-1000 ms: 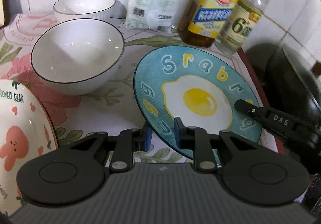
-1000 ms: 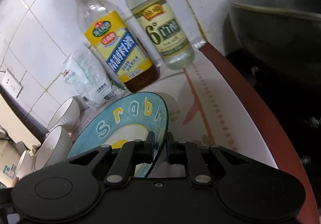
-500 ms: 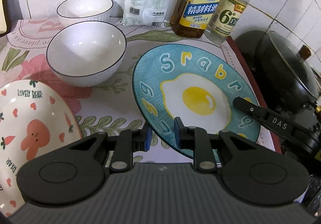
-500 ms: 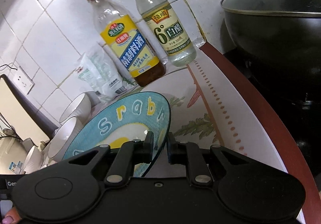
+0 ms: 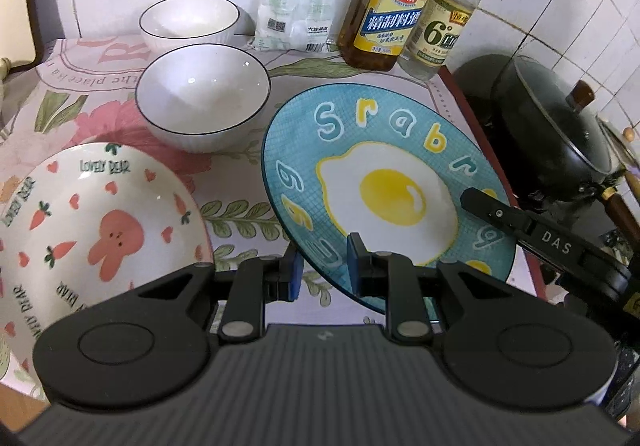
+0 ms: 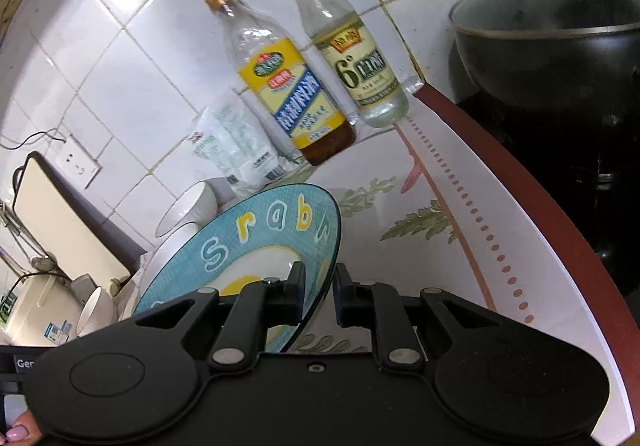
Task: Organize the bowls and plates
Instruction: 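Lift the blue egg plate with both grippers and carry it over the bunny plate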
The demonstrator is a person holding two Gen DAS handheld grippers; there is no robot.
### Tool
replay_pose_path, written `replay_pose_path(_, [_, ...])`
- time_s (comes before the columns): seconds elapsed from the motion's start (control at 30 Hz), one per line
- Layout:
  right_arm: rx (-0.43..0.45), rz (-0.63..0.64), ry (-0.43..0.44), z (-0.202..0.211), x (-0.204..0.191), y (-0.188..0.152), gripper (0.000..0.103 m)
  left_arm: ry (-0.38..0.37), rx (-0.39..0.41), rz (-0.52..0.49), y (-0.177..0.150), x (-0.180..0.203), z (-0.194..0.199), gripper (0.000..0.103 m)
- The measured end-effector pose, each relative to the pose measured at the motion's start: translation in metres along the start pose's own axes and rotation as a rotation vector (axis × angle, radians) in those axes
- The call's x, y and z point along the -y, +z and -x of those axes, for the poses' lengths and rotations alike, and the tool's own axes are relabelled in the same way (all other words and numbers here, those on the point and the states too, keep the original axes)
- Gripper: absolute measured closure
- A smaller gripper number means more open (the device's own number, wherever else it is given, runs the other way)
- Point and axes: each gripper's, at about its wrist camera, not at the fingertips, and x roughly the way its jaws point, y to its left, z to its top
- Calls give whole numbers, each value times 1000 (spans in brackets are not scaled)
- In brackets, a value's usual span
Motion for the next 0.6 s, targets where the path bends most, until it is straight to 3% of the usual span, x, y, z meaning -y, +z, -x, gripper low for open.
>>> replay_pose_path(0.6, [-3,48,58,38,-80,-18,83,-10,61,15,-22,-50,91,82])
